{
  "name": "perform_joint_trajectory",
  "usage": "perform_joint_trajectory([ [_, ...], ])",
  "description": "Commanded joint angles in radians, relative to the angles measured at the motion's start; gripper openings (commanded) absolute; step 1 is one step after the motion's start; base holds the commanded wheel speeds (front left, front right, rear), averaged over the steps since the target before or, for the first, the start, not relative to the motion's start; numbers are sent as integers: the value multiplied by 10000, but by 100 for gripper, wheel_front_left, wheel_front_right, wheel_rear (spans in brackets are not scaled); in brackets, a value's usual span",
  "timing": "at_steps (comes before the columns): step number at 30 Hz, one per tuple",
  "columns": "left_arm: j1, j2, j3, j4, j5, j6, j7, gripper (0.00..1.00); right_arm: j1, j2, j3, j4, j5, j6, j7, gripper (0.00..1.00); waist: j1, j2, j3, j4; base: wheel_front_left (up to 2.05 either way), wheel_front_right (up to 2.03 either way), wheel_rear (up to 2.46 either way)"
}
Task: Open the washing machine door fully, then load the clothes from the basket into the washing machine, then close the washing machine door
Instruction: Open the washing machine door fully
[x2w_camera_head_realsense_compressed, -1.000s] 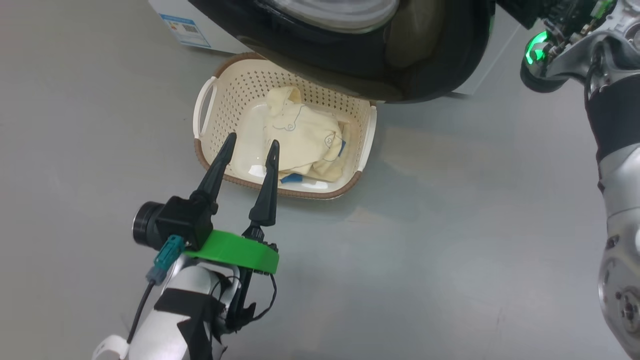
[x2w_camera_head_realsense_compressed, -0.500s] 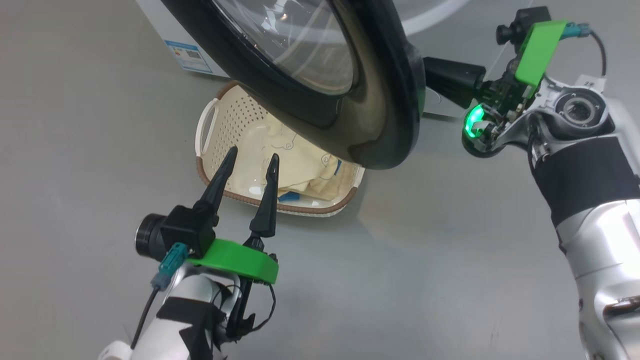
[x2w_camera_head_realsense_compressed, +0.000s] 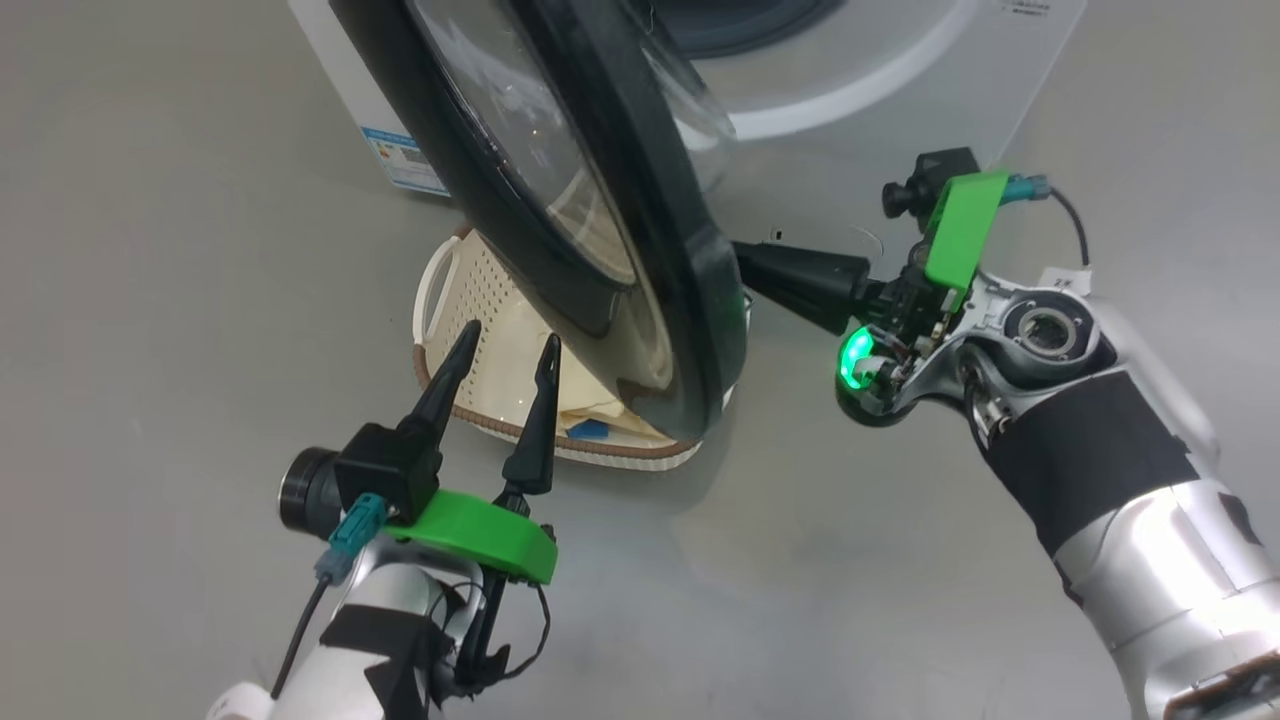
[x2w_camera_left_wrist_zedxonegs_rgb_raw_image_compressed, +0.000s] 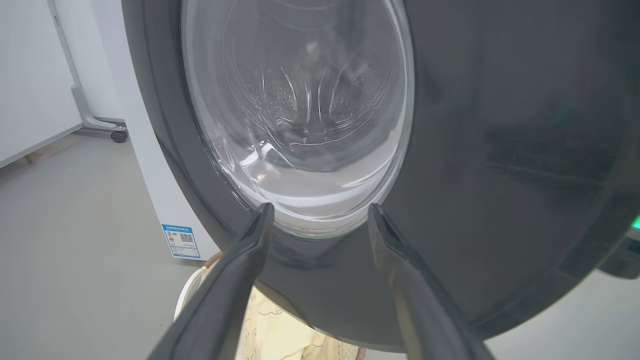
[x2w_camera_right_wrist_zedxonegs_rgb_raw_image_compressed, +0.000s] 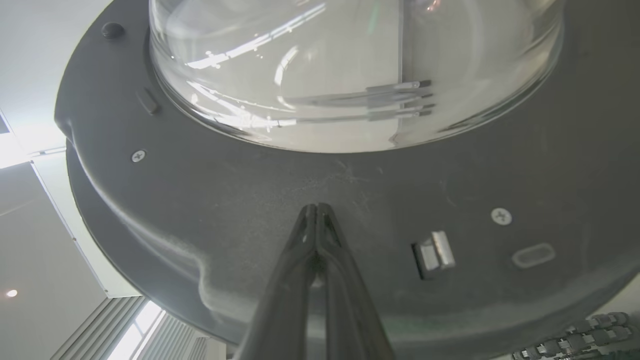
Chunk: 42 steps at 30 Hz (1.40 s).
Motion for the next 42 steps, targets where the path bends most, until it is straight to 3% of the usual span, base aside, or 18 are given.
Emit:
perform_joint_trajectory([
  [1,61,141,250,-180,-12,78,-111,100,90,284,435,-438,331,-2,-176,0,0,-1,-116,52,0,0,0],
  [20,152,141,304,458,104,-27,-111,100,584,285,2034,-537,2019,-2,-1325,0,0,-1,-735,130,0,0,0],
  [32,278,141,557,465,283,-69,-111,100,686,10,1592,-655,2456,-2,-2725,0,0,-1,-929,-105,0,0,0],
  [38,360,147,769,514,418,-85,-111,100,909,-289,1033,-549,2537,-2,-4017,0,0,-1,-1067,-347,0,0,0],
  [42,372,146,866,547,482,-122,-111,100,1029,-683,722,-617,1975,-2,-5325,0,0,-1,-1102,-488,0,0,0],
])
